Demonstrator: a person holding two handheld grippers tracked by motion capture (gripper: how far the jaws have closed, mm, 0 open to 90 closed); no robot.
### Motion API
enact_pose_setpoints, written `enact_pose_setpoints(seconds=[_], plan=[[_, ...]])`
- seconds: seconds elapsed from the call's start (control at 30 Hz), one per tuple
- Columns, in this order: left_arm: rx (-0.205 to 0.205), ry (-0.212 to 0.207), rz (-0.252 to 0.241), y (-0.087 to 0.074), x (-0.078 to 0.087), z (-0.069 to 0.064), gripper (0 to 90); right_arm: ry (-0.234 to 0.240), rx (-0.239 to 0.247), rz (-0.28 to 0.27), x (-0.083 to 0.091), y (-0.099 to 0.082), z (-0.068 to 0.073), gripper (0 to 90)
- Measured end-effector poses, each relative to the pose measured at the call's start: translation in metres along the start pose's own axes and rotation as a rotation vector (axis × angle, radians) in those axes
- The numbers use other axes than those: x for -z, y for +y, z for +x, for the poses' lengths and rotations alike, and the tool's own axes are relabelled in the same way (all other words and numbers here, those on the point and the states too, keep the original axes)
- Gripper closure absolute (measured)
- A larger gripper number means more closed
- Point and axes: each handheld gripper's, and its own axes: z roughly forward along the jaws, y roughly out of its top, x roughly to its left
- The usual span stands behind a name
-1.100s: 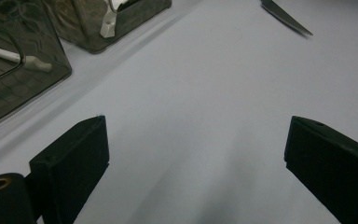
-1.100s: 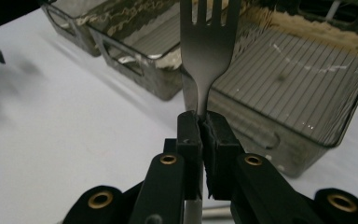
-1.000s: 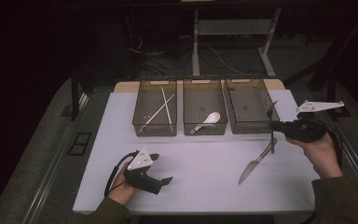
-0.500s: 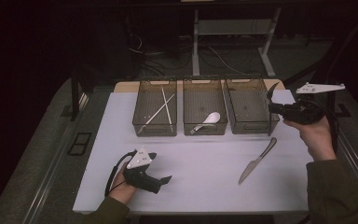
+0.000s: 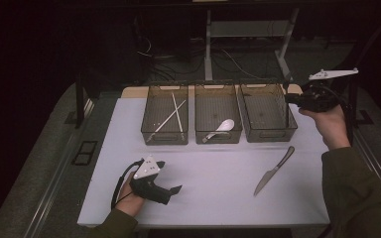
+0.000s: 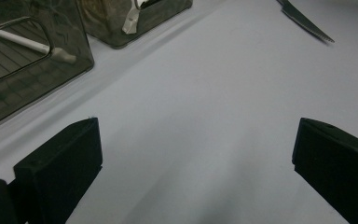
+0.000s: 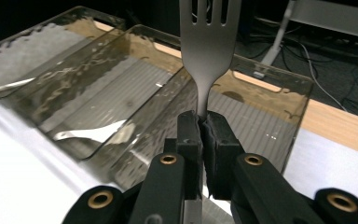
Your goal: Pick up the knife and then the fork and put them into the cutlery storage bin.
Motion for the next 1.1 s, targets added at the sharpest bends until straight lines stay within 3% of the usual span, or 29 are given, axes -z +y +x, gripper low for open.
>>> enact_pose_setpoints(seconds=[0.2, 0.6, 0.93, 1.1], plan=[[-0.010, -0.017, 0.002, 0.000, 0.000, -0.001, 0.9, -0.034, 0.004, 0.047, -0.018, 0.004, -0.009, 85.3], [-0.011, -0.040, 0.007, -0.001, -0.001, -0.002, 0.9, -0.061, -0.005, 0.197, -0.051, -0.011, -0.024, 85.2], [-0.020, -0.048, 0.007, 0.000, -0.001, -0.002, 0.9, -0.081, 0.014, 0.305, -0.071, -0.021, -0.028, 85.2], [-0.023, -0.049, 0.008, 0.000, -0.002, -0.003, 0.9, -0.082, -0.002, 0.340, -0.079, -0.026, -0.029, 85.2]])
